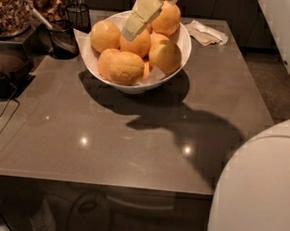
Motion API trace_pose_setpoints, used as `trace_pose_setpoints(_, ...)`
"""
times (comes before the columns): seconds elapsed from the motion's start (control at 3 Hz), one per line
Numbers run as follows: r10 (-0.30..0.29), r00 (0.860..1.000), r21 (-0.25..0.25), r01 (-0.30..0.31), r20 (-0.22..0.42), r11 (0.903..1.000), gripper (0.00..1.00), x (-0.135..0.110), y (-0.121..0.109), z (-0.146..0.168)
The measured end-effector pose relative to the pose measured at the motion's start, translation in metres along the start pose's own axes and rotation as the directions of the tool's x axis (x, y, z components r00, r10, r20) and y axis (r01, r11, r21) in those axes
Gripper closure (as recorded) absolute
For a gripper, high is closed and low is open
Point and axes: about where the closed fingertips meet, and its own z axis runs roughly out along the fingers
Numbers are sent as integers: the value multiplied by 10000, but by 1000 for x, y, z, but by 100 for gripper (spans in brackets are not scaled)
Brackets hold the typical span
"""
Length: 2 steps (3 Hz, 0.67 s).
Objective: Pick orange from white bowl
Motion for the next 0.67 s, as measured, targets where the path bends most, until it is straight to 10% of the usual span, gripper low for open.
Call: trace_pose_setpoints(0.67, 1211, 9925, -216, -1215, -186, 9924, 14, -3, -10, 21)
